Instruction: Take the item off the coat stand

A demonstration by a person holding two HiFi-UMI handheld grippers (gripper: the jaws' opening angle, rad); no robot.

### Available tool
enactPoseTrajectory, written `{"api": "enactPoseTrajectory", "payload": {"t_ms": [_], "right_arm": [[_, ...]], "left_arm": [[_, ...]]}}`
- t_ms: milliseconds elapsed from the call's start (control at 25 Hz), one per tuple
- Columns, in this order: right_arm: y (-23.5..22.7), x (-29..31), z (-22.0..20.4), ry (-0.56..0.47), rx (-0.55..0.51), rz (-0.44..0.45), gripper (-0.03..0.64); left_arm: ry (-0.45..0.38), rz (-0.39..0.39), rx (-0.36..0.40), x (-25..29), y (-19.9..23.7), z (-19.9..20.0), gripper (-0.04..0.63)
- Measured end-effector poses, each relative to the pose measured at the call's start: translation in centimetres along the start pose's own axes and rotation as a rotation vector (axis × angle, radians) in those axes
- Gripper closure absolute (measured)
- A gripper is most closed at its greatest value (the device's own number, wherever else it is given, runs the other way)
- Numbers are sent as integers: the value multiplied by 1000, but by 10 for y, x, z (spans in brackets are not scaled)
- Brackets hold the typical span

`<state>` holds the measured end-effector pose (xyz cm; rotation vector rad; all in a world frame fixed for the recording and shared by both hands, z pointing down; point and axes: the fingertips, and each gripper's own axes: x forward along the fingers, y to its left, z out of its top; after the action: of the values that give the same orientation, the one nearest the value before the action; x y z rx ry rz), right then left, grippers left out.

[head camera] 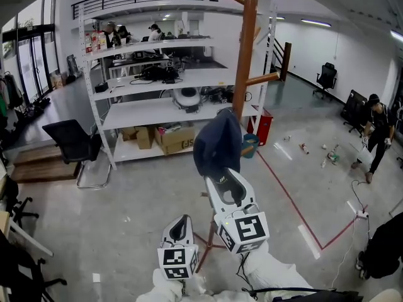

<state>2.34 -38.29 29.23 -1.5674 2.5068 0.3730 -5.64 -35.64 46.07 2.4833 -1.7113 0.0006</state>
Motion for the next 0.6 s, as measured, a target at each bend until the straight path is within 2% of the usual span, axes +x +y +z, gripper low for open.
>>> {"api": "enactPoseTrajectory", "payload": {"t_ms": [160, 600], "right_arm": [[-1, 14, 11, -10, -12, 3, 413], [0, 41, 13, 29, 36, -17, 408]], "left_arm": [[9, 10, 13, -1, 4, -3, 595], [19, 29, 29, -1, 20, -5, 595]]}}
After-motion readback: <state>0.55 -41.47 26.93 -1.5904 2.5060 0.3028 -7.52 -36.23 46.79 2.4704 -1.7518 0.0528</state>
